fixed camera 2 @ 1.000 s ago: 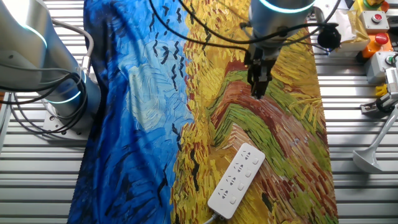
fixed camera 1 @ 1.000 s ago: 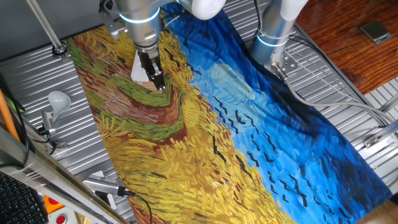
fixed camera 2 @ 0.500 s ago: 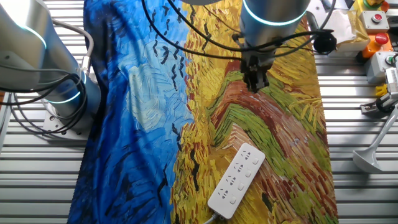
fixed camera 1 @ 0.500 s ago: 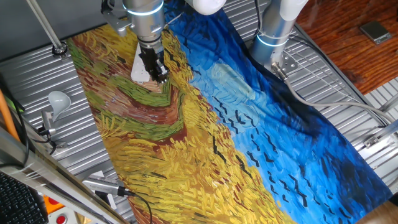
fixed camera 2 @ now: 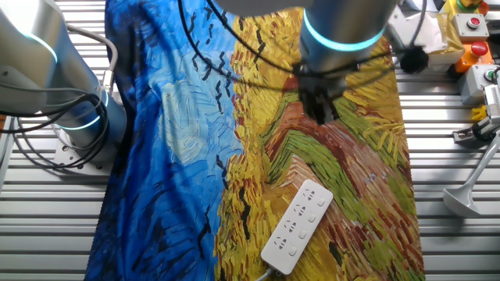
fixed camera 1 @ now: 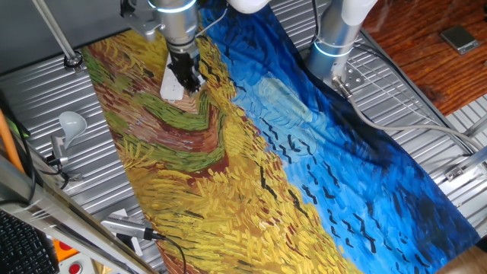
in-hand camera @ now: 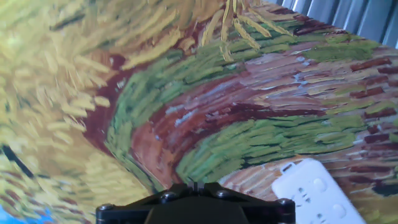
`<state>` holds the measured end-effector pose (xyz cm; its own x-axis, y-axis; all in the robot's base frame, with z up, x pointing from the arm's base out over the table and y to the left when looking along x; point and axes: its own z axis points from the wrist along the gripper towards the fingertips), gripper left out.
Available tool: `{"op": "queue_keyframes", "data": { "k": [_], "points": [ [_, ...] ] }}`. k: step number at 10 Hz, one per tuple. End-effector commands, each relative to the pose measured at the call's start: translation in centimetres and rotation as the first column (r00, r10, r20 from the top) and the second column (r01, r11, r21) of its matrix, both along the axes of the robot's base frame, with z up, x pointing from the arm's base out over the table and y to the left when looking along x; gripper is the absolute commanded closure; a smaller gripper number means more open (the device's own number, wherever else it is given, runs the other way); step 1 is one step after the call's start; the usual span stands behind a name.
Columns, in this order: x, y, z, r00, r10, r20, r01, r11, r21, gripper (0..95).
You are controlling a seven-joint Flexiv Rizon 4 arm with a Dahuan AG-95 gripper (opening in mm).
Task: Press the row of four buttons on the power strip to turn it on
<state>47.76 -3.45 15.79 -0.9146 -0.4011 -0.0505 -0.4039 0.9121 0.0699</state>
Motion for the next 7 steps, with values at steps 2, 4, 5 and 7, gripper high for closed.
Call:
{"op": "queue_keyframes", "data": {
  "k": [2, 4, 5, 7],
  "points": [
    [-0.7, -2.1, -0.6, 0.997, 0.072, -0.004, -0.072, 0.997, -0.018, 95.0],
    [-1.3, -3.4, -1.1, 0.990, 0.140, -0.001, -0.140, 0.990, -0.019, 95.0],
    [-1.5, -4.0, -1.2, 0.984, 0.179, -0.012, -0.179, 0.983, -0.026, 95.0],
    [-1.7, -4.1, -1.1, 0.975, 0.222, -0.024, -0.222, 0.974, -0.033, 95.0]
  ]
}}
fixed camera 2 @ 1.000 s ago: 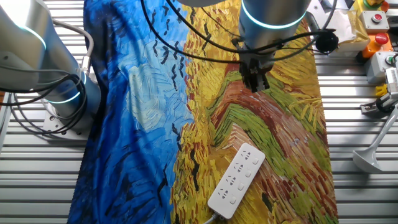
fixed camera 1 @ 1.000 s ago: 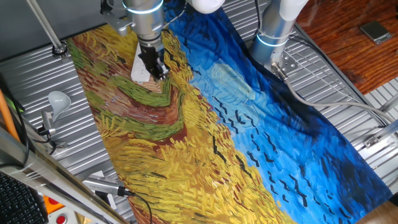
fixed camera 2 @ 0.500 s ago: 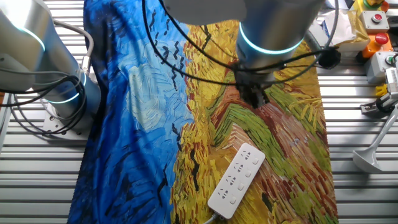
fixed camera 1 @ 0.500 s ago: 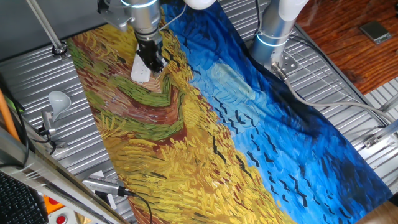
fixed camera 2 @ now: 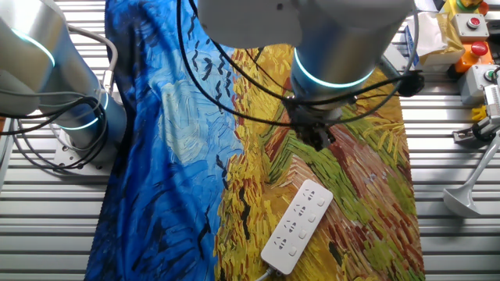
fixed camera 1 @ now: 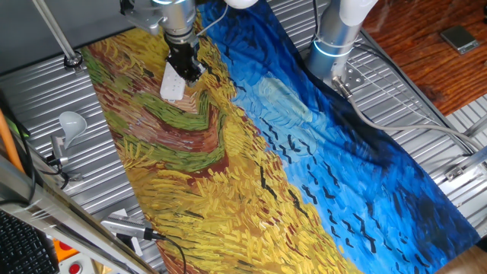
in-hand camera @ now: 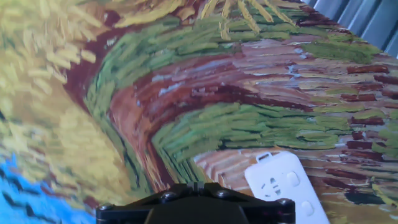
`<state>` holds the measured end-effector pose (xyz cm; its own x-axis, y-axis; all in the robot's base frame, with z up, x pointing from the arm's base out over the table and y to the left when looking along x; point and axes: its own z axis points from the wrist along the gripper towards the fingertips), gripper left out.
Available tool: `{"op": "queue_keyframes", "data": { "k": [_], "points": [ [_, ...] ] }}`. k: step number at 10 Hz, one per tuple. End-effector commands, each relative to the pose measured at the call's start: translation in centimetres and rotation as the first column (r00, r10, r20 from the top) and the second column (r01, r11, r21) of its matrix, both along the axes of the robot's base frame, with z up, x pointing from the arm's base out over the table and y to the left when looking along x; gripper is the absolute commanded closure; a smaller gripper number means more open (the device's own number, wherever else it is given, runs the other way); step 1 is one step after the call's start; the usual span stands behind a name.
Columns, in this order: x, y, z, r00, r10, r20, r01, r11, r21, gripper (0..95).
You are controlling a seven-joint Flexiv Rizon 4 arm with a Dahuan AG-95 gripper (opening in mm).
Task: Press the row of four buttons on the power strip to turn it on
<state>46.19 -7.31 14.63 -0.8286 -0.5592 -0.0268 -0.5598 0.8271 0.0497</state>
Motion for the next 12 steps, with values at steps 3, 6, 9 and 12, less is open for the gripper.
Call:
{"op": "queue_keyframes", "data": {
  "k": [3, 6, 9, 12],
  "points": [
    [-0.1, -0.3, 0.0, 0.999, 0.047, -0.010, -0.048, 0.998, -0.048, 95.0],
    [-0.1, -0.3, 0.0, 0.994, 0.106, -0.015, -0.107, 0.993, -0.045, 95.0],
    [-0.1, -0.3, 0.0, 0.995, 0.095, -0.023, -0.096, 0.995, -0.039, 95.0],
    [1.1, 2.5, 0.2, 0.999, 0.044, -0.024, -0.045, 0.998, -0.034, 57.0]
  ]
}}
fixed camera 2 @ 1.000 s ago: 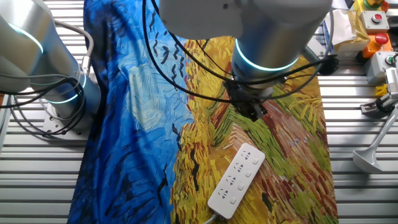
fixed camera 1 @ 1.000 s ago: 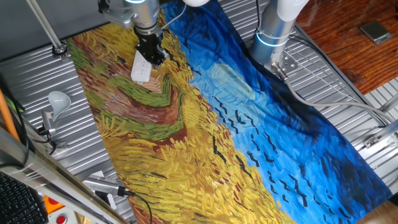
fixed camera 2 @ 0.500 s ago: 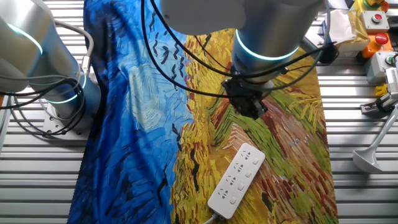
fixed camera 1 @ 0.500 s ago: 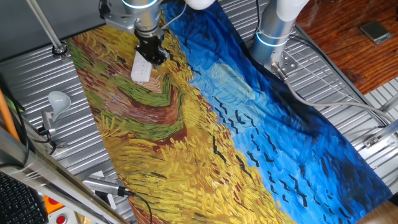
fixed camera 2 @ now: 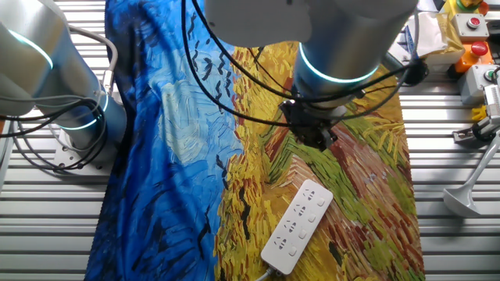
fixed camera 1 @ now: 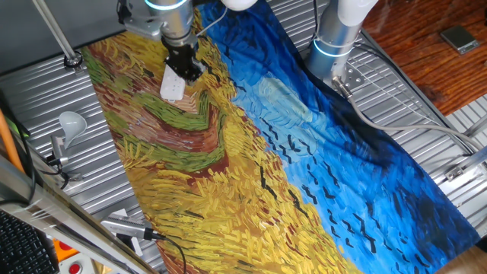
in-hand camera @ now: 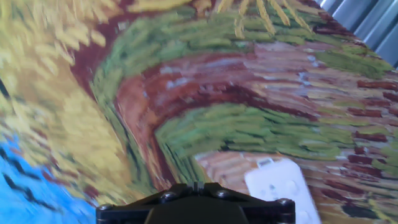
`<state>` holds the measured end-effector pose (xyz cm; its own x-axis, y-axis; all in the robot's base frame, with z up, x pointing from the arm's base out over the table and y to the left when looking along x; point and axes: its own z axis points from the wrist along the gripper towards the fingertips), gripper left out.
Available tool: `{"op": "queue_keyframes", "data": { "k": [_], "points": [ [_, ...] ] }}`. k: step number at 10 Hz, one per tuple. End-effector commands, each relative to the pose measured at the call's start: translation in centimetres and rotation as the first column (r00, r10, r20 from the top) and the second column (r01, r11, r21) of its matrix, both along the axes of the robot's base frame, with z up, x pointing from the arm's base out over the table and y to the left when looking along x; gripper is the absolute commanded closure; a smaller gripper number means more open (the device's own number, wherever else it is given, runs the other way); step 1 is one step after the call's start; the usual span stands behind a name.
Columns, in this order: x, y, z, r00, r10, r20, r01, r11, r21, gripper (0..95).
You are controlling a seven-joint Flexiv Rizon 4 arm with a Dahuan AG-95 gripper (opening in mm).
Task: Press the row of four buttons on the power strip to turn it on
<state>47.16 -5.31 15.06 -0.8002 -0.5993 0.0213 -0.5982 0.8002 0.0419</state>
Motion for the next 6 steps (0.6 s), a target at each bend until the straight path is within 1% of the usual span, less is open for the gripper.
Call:
{"op": "queue_keyframes", "data": {
  "k": [1, 2, 3, 5, 6],
  "points": [
    [-0.2, 0.3, -0.3, 1.000, 0.003, 0.010, -0.003, 1.000, -0.003, 57.0],
    [-1.1, -0.6, -0.4, 0.999, 0.031, 0.009, -0.031, 0.999, -0.011, 57.0],
    [-2.0, -2.1, -0.6, 0.997, 0.074, 0.009, -0.074, 0.997, -0.010, 38.0],
    [-2.8, -5.1, -1.4, 0.989, 0.145, 0.014, -0.144, 0.989, -0.006, 38.0],
    [-3.3, -6.9, -1.9, 0.984, 0.180, 0.018, -0.180, 0.984, -0.002, 19.0]
  ]
}}
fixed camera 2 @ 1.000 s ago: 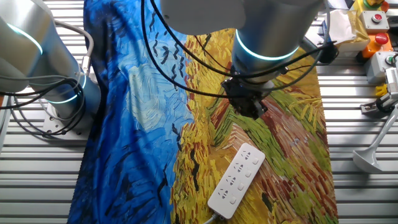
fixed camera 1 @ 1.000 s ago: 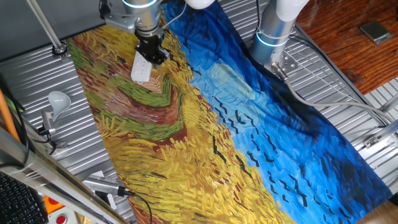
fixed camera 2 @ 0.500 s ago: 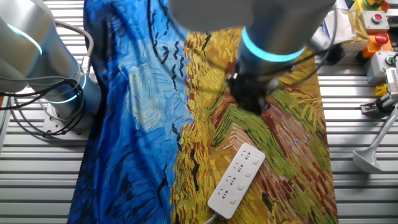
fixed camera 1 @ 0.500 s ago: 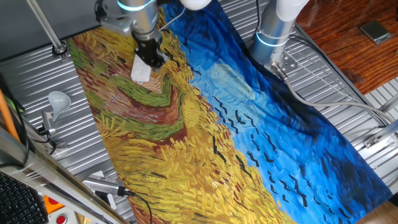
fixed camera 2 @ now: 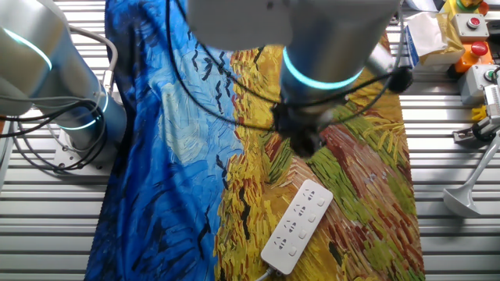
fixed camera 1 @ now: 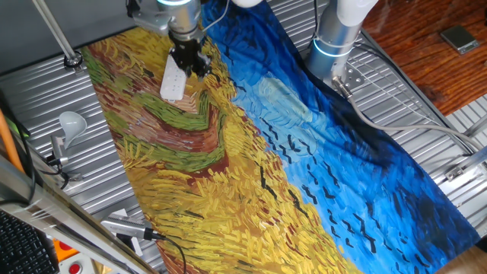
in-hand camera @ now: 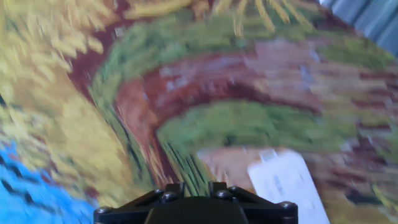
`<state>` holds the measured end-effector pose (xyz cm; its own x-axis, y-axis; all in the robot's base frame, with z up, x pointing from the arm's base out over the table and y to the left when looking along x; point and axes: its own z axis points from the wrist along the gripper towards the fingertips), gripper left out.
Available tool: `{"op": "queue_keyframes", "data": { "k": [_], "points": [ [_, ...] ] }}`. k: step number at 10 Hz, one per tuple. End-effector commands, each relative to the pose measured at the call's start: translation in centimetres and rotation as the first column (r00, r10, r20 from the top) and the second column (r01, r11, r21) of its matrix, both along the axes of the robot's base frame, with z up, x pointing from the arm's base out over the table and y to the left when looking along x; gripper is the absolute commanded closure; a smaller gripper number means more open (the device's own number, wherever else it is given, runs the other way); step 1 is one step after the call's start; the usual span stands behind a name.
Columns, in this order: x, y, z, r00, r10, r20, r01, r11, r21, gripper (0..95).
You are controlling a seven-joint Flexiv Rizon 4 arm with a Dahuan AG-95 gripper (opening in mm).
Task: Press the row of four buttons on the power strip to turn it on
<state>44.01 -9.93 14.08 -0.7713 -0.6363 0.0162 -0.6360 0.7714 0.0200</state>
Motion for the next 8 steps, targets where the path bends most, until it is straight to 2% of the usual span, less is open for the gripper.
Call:
{"op": "queue_keyframes", "data": {
  "k": [1, 3, 6, 8],
  "points": [
    [-0.57, -3.57, -1.39, 0.985, 0.174, 0.007, -0.174, 0.985, 0.017, 19.0],
    [-0.57, -3.57, -1.39, 0.977, 0.215, 0.003, -0.215, 0.977, 0.012, 19.0],
    [-0.57, -3.57, -1.39, 0.986, 0.169, 0.014, -0.169, 0.985, 0.036, 19.0],
    [-0.57, -3.57, -1.39, 0.990, 0.141, 0.016, -0.141, 0.989, 0.035, 19.0]
  ]
}}
